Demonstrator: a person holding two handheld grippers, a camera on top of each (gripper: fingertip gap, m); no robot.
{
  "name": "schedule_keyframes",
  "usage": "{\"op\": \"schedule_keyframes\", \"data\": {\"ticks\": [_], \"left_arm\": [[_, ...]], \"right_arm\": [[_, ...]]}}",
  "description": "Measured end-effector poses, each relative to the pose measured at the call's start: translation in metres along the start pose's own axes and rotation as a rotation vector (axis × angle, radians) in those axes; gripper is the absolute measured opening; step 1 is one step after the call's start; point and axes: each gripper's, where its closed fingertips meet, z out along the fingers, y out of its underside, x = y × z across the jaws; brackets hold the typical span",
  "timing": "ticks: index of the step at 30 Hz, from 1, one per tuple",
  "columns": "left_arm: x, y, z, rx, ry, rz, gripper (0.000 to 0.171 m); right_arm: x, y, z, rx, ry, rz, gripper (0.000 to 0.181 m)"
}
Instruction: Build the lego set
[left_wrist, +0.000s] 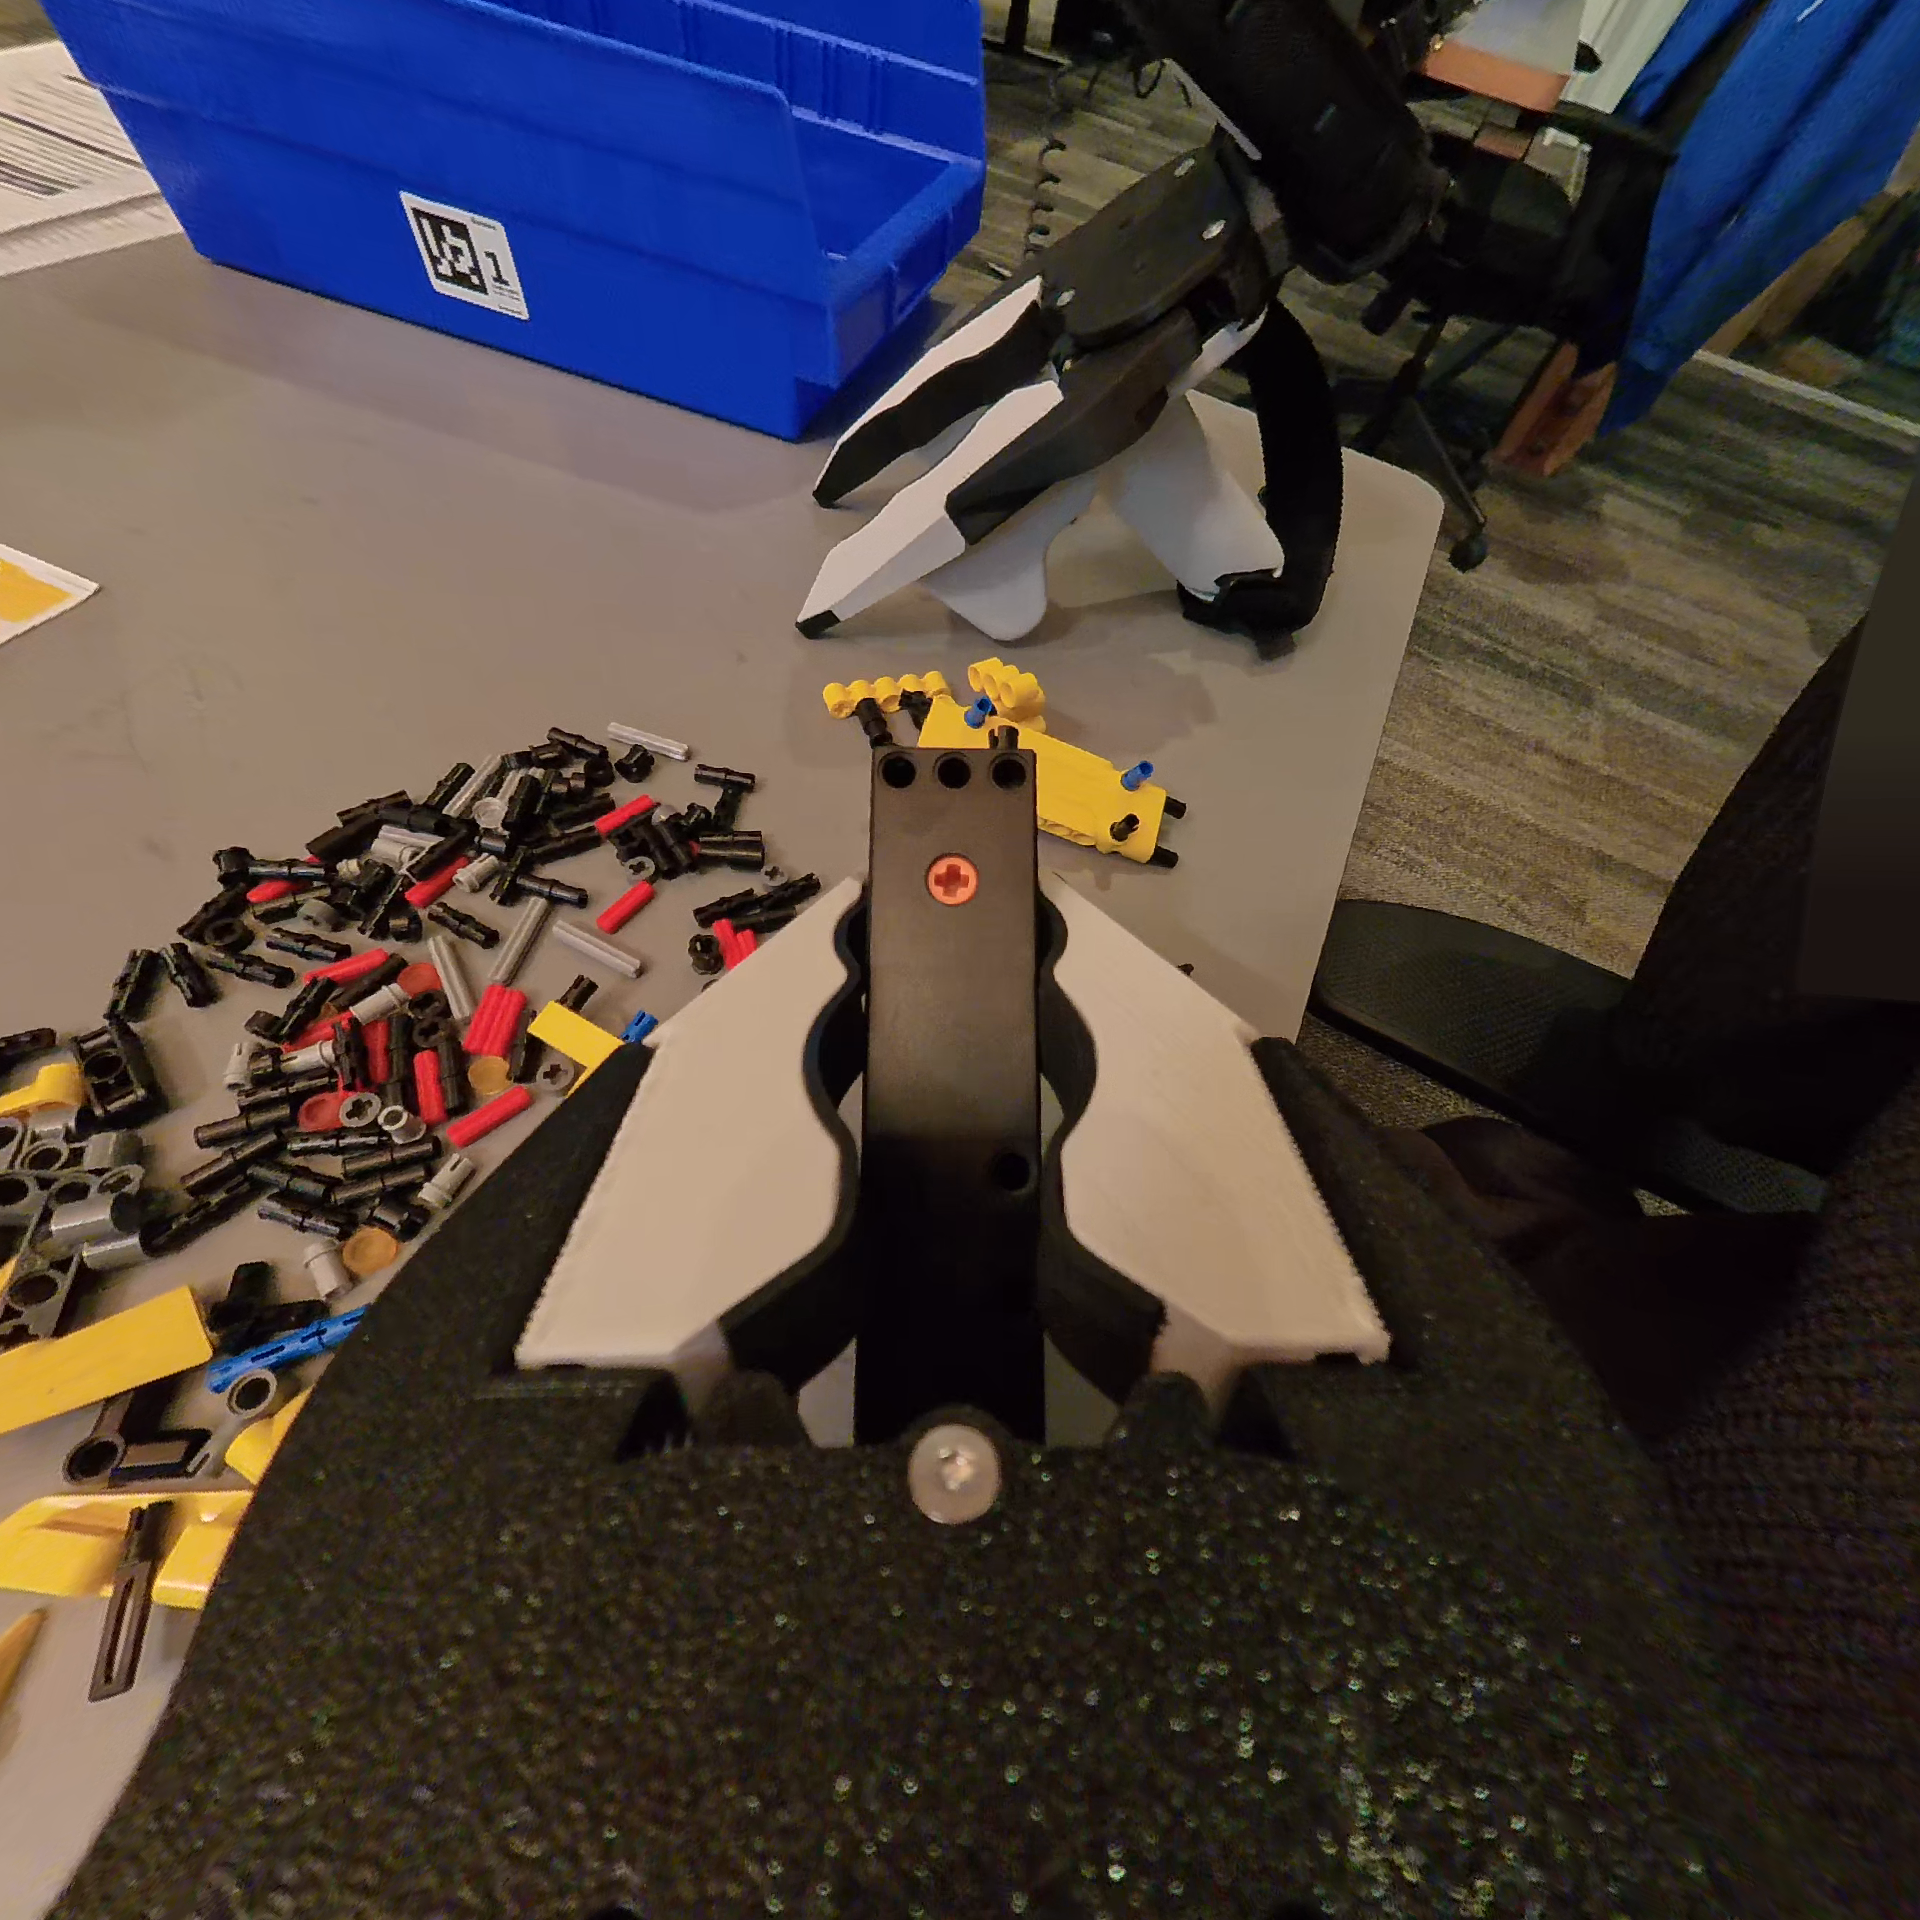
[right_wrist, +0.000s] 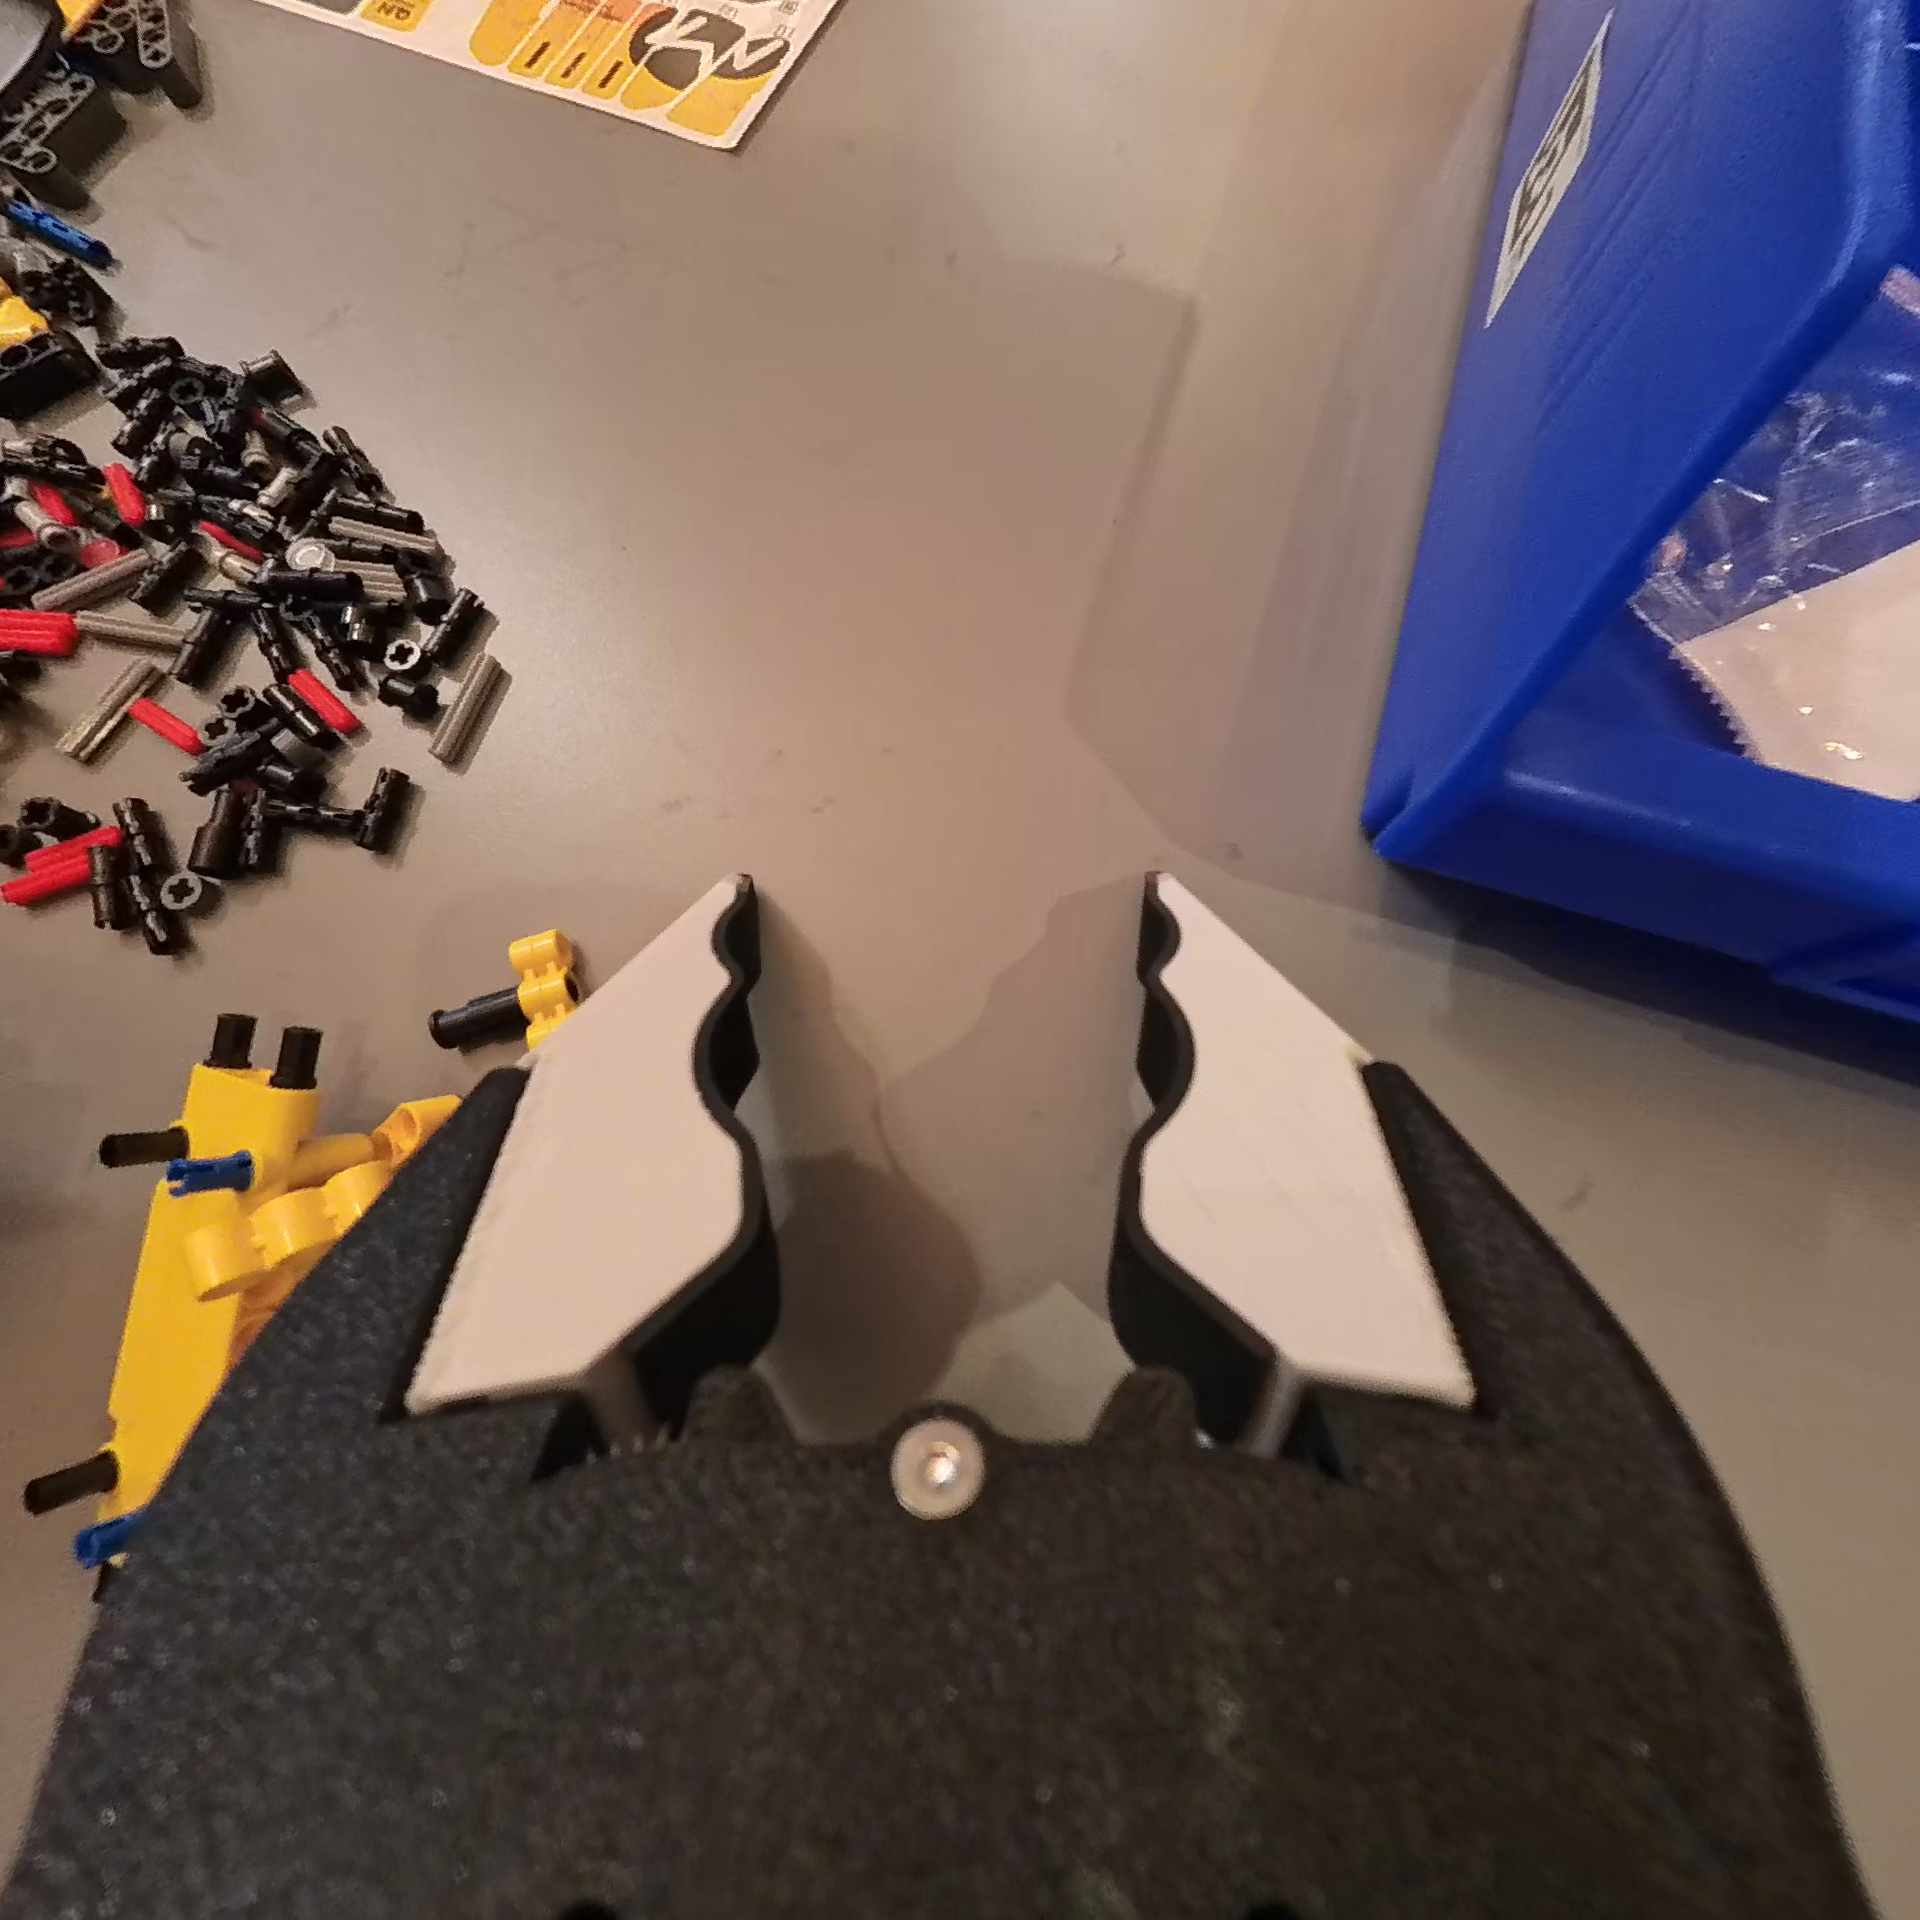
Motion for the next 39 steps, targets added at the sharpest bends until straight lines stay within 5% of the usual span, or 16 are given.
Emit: {"op": "schedule_keyframes", "data": {"ticks": [14,39], "left_arm": [[0.003,-0.004,-0.004,0.032,0.002,0.02,0.027],[0.015,-0.048,-0.048,0.382,0.202,-0.13,0.027]], "right_arm": [[0.0,0.0,0.0,0.0,0.0,0.0,0.074],[0.0,0.0,0.0,0.0,0.0,0.0,0.074]]}}
